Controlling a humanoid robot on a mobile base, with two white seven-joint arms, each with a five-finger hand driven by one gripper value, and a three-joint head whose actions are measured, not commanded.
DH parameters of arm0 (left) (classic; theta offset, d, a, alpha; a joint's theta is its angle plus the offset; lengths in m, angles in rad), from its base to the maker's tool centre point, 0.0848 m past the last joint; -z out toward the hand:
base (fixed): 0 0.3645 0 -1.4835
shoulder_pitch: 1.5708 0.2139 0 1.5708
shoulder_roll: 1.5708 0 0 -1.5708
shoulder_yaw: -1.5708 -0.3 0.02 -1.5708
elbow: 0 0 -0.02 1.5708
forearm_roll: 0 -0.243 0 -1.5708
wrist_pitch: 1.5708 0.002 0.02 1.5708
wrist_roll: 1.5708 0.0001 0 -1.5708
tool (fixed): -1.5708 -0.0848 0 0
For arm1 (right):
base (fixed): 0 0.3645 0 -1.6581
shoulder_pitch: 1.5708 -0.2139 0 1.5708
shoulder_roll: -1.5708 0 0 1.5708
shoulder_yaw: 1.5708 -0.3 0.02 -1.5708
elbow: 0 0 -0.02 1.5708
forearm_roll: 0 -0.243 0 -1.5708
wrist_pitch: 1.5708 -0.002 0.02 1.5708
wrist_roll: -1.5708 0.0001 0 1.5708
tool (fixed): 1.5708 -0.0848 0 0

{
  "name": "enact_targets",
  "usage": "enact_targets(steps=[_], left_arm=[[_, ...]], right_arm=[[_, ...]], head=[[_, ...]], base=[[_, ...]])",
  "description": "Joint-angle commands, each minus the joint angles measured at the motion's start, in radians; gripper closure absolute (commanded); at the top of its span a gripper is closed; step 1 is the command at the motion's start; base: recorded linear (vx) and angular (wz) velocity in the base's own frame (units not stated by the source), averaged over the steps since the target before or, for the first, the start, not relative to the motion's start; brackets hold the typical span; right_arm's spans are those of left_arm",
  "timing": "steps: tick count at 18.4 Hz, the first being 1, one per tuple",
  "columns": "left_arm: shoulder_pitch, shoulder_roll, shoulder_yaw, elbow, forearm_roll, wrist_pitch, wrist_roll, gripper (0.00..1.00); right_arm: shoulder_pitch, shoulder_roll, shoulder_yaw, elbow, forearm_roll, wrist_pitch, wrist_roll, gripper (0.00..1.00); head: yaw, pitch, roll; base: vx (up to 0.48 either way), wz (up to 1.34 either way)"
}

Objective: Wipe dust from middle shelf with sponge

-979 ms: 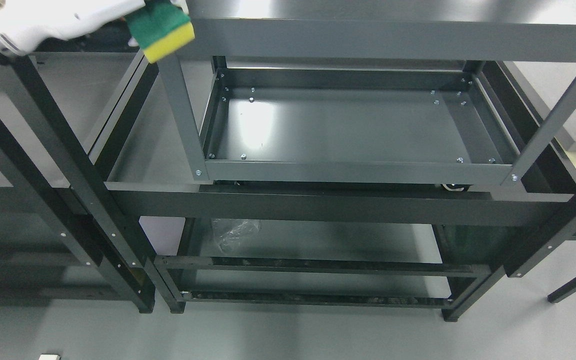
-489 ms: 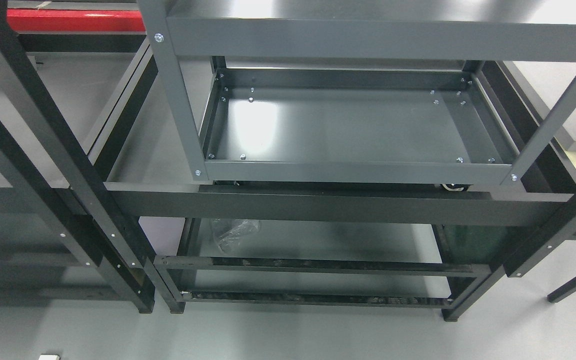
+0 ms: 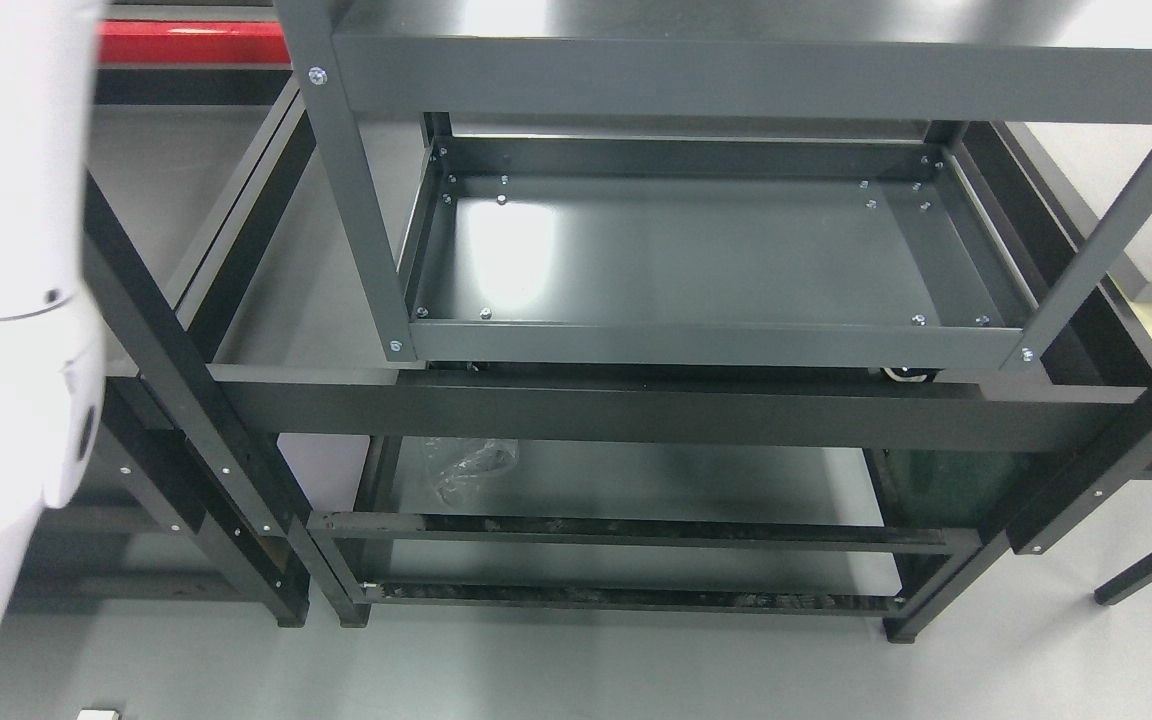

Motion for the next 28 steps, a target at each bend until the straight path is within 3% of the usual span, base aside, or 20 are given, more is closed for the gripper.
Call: enact_targets(steps=[1,7,11,14,19,26,28], left_arm=[[-0.068,-0.132,-0.416,0.194,-0.004,0.085,0.044,0.95],[-0.068,-0.132,-0.717,0.217,-0.004,0.200,0.063,0.95],[-0.060,-0.132,-0.866,0.245,-0.013,0.208,0.063,0.95],[-0.049,-0.132,-0.886,0.305,-0.015,0.198,0.064,0.95],[0.009,-0.132,-0.784,0.329,-0.033,0.178,0.063,0.95],[0.133,-0.130,-0.456,0.319,-0.119,0.091,0.011,0.95],[0.158,-0.055,-0.371,0.294,-0.121,0.063,0.006,0.95]], right_arm=[[0.000,-0.017,0.002,-0.017,0.000,0.073,0.000,0.00],[0.000,-0.017,0.000,-0.017,0.000,0.073,0.000,0.00],[0.000,-0.017,0.000,-0.017,0.000,0.073,0.000,0.00],[0.000,-0.017,0.000,-0.017,0.000,0.073,0.000,0.00],[0.000,-0.017,0.000,-0.017,0.000,0.073,0.000,0.00],[0.000,-0.017,0.000,-0.017,0.000,0.073,0.000,0.00],[0.000,-0.017,0.000,-0.017,0.000,0.073,0.000,0.00]], head=[[0.0000,0.000,0.000],[0.0000,0.000,0.000],[0.0000,0.000,0.000],[0.0000,0.000,0.000],[0.0000,0.000,0.000],[0.0000,0.000,0.000],[0.0000,0.000,0.000]], base=[[0.000,0.00],[0.000,0.00],[0.006,0.00],[0.013,-0.03],[0.002,0.00],[0.000,0.00],[0.000,0.00]])
